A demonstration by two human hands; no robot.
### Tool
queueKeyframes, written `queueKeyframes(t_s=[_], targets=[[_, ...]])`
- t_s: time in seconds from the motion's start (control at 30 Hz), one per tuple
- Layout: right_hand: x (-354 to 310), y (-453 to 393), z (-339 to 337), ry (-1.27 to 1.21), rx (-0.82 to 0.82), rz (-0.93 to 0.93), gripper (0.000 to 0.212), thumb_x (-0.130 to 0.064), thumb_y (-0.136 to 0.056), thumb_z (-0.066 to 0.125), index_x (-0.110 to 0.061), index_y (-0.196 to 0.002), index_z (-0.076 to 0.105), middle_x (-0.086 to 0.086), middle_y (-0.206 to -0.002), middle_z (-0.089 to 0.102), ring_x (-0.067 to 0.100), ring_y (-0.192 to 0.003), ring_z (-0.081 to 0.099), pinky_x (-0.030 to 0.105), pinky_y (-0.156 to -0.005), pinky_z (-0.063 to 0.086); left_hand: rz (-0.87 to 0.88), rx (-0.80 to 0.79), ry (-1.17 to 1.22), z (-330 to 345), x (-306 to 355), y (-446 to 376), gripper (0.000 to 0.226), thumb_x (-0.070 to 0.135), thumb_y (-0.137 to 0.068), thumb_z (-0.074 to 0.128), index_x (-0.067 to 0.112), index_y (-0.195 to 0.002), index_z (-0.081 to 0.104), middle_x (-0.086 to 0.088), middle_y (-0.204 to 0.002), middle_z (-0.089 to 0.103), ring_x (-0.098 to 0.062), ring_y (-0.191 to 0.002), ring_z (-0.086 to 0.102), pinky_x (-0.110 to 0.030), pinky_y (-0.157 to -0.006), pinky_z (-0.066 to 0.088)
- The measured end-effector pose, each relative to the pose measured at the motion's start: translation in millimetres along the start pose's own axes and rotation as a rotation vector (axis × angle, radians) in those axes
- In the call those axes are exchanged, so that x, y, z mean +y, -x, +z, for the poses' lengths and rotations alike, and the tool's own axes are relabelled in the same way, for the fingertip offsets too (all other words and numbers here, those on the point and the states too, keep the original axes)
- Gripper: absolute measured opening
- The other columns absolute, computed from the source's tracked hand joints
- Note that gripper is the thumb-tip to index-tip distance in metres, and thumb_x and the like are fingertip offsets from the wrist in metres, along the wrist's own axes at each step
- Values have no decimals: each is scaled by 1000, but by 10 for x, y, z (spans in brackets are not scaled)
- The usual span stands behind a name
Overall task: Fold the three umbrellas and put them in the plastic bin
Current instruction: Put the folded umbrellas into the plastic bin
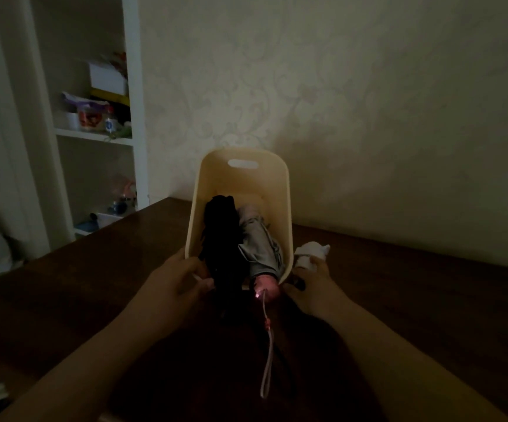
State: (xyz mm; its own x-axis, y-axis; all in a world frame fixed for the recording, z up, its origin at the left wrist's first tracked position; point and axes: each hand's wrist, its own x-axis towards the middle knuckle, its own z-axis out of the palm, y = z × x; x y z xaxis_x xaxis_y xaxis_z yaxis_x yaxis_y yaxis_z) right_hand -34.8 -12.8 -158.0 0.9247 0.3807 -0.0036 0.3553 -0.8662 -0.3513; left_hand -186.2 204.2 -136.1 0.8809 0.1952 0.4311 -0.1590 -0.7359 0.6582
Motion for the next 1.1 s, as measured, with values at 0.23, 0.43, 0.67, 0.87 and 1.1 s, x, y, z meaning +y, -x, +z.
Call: queueKeyframes(t_s=[0.23, 0.43, 0.67, 0.87, 1.1], targets=[[49, -67, 57, -216, 254, -16, 19, -28, -81, 69, -21, -98, 64, 6, -138, 35, 15, -108, 52, 23, -85, 43, 8, -15, 24, -38, -24, 46, 17, 19, -86, 63, 26, -73, 56, 18, -103, 48, -3, -93, 54, -13, -71, 42], [-28, 359, -414, -785, 607, 122, 7, -25, -87, 64, -26, -81, 64, 5, -93, 65, 15, -80, 59, 33, -69, 49, 22, -7, 9, -18, 4, 50, 16, 17, -86, 63, 23, -73, 55, 18, -103, 47, 0, -93, 53, -9, -72, 42], [-528, 931, -944, -1073, 644, -314, 5, -34, -70, 65, -36, -73, 68, 6, -114, 59, 21, -96, 59, 32, -65, 49, -15, -12, 40, 11, 4, -8, 14, 19, -86, 63, 23, -73, 57, 11, -94, 52, -7, -85, 56, -19, -70, 42], [-1008, 665, -623, -805, 445, -381, 8, -12, -81, 66, -19, -78, 65, -1, -117, 46, 7, -105, 49, -1, -68, 40, -54, -24, 7, -2, 59, 41, 10, 17, -86, 62, 21, -78, 58, 9, -95, 53, -8, -87, 56, -16, -70, 42], [-1080, 422, -445, -488, 157, -353, 29, -40, -94, 48, -32, -120, 56, -10, -149, 25, 10, -143, 11, 35, -116, 17, -25, -22, 17, -12, 42, 41, 15, 15, -87, 62, 25, -76, 57, 9, -96, 52, -6, -85, 56, -15, -69, 42]])
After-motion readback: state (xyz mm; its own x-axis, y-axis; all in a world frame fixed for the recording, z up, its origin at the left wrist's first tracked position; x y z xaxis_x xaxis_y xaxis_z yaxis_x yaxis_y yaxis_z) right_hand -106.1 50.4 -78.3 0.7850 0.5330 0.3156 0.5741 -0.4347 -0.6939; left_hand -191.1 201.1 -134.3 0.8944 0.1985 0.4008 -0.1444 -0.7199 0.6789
